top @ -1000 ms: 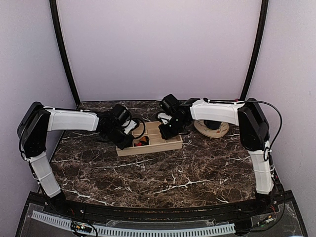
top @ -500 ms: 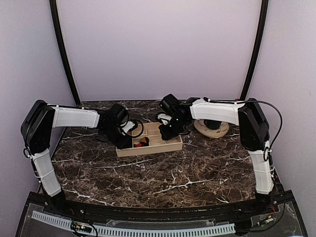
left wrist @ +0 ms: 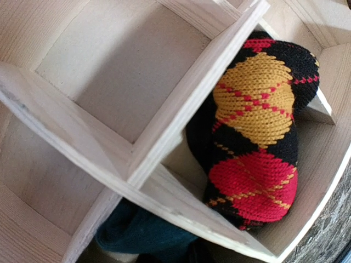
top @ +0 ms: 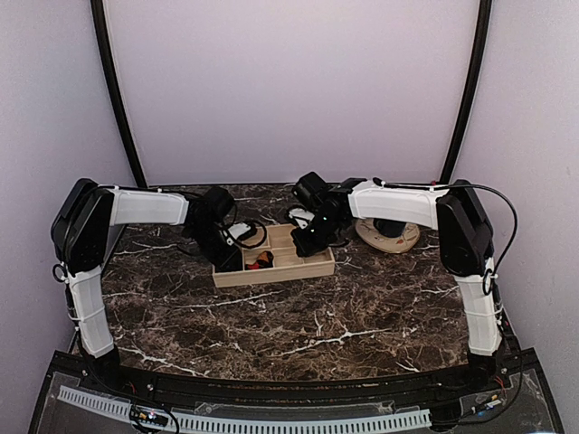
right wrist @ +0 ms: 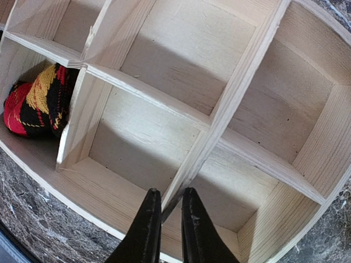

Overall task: Roll the socks
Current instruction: Place the sock in the storage box.

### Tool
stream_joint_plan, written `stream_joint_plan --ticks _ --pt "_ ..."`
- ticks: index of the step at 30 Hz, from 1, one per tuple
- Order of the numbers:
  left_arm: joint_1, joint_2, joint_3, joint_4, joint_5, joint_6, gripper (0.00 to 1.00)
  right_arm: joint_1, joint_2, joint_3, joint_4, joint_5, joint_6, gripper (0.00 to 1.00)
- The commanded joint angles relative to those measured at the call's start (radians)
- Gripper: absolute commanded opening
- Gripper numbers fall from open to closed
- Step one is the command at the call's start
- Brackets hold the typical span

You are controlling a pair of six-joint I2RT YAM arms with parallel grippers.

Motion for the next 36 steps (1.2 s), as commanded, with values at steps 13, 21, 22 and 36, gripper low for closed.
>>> stream_joint_plan --ticks 13,21,22,36 --pt "0.009 -0.012 -0.037 -0.133 0.023 -0.024 0.32 0.007 0.029 0.035 -0.043 -0.017 -0.006 0.17" --pt "0.008 -0.052 -0.035 -0.154 -0.013 -0.046 0.39 0.001 0.028 0.038 -0.034 -0.027 -0.007 0.19" --pt "0.009 -0.06 -0.034 -0.155 -0.016 -0.048 0.4 0.001 0.028 0.04 -0.032 -0.028 -0.007 0.19" --pt "0.008 -0.127 0.041 -0.173 -0.04 -0.07 0.43 -0.001 0.029 0.054 -0.029 -0.029 -0.006 0.2"
